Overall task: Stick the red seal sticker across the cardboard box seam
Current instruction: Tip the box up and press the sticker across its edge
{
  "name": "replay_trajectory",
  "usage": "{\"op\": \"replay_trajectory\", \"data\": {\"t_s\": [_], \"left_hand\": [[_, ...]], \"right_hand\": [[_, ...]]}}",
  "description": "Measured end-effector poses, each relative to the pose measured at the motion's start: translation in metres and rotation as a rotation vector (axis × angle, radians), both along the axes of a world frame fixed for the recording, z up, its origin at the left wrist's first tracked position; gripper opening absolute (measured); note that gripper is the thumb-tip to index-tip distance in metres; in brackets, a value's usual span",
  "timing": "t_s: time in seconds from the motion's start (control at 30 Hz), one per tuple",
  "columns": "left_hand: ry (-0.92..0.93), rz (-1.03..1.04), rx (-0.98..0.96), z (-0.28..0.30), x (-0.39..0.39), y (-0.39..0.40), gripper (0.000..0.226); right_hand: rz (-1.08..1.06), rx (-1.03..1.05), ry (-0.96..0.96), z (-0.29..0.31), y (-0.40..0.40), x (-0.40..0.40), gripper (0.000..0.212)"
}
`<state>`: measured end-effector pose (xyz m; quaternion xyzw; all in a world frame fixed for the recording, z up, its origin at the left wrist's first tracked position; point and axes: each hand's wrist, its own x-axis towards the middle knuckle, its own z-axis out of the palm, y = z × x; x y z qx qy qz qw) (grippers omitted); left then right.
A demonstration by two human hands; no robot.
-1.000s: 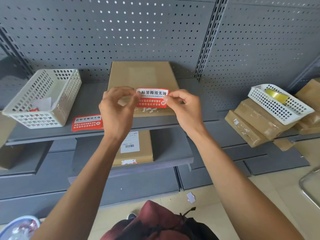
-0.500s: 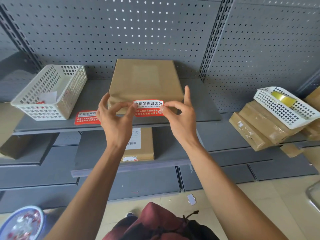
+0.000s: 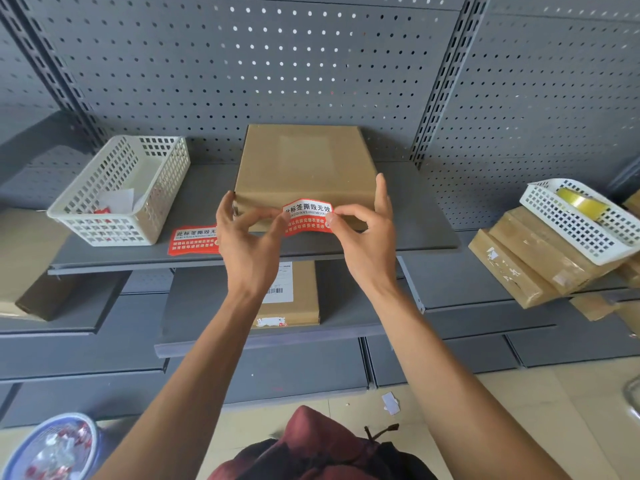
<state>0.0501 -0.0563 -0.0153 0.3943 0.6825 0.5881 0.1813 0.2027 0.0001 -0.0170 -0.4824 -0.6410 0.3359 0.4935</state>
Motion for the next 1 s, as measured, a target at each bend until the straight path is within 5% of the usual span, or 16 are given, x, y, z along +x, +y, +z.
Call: {"op": "replay_trajectory", "data": {"t_s": [1.0], "left_hand": [[0.032, 0.177, 0.171, 0.073, -0.008, 0.062, 0.022]], "right_hand": [[-0.218, 0.262, -0.004, 0.067, 0.057, -0.040, 0.010]]}}
